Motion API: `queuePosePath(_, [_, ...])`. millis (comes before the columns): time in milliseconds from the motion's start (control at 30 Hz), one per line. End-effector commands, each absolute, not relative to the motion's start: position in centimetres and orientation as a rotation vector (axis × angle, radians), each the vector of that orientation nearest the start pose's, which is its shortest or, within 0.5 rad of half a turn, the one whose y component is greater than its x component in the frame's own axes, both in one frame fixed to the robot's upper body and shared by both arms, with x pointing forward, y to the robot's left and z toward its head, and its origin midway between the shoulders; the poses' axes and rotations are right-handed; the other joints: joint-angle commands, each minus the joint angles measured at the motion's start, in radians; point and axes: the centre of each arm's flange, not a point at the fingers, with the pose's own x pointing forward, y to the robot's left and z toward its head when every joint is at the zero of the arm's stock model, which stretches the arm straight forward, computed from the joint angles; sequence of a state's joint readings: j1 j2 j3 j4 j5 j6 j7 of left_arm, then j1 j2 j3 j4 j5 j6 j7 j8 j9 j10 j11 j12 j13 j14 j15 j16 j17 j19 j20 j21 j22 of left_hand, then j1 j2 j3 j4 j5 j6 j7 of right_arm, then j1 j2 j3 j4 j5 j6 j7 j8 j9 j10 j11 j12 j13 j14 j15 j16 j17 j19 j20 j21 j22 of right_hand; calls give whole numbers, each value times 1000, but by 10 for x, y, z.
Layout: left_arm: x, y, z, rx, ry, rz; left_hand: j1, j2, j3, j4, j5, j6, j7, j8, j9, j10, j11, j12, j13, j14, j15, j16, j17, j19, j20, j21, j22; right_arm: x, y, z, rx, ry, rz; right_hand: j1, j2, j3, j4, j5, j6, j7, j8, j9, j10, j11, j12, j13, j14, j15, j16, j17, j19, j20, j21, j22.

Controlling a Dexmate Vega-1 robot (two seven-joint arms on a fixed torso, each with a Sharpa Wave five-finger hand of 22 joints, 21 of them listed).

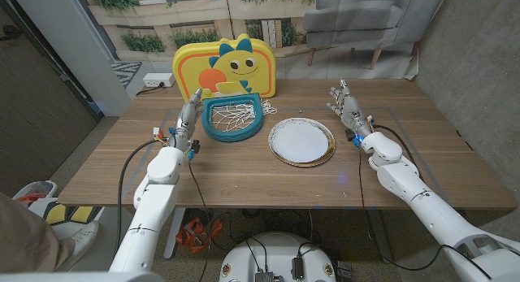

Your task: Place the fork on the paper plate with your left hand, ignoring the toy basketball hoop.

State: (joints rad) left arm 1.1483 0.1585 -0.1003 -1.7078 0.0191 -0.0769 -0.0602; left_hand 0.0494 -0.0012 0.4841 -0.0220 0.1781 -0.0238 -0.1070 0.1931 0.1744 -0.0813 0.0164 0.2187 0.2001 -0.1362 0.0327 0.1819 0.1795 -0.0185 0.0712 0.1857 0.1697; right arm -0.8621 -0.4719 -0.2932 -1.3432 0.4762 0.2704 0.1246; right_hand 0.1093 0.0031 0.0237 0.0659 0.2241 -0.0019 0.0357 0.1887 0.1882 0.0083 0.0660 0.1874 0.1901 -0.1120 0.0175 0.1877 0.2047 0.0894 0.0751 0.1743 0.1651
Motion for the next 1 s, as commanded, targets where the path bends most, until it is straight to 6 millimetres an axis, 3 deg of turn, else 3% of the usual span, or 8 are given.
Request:
queuePosePath(33, [561,310,-40,263,-612,123,2,5,1,-8,3,8,-4,6,5,0,1,5,3,-6,0,4,4,0,-4,6,6,642,-281,-15,-118,-633,271,6,1,-1,-3,2,-2,2,4,2,-2,-1,7,4,-2,-4,7,-1,1,-5,10,5])
queuePosePath(633, [551,320,-42,366,-608,265,11,37,14,-7,6,42,1,11,7,31,-1,17,4,-4,1,6,3,2,-5,8,6,643,-282,-19,-129,-622,258,13,0,-1,-8,1,1,-1,7,2,6,-8,11,4,0,-7,10,-1,1,-1,12,5])
queuePosePath(1000, [546,326,-45,400,-677,394,20,39,16,-19,3,130,19,30,11,127,-17,52,9,56,-14,22,2,39,-5,17,5,645,-281,-14,-144,-623,254,15,1,-1,-10,0,1,-2,7,2,8,-8,12,4,3,-7,12,-1,3,1,13,5])
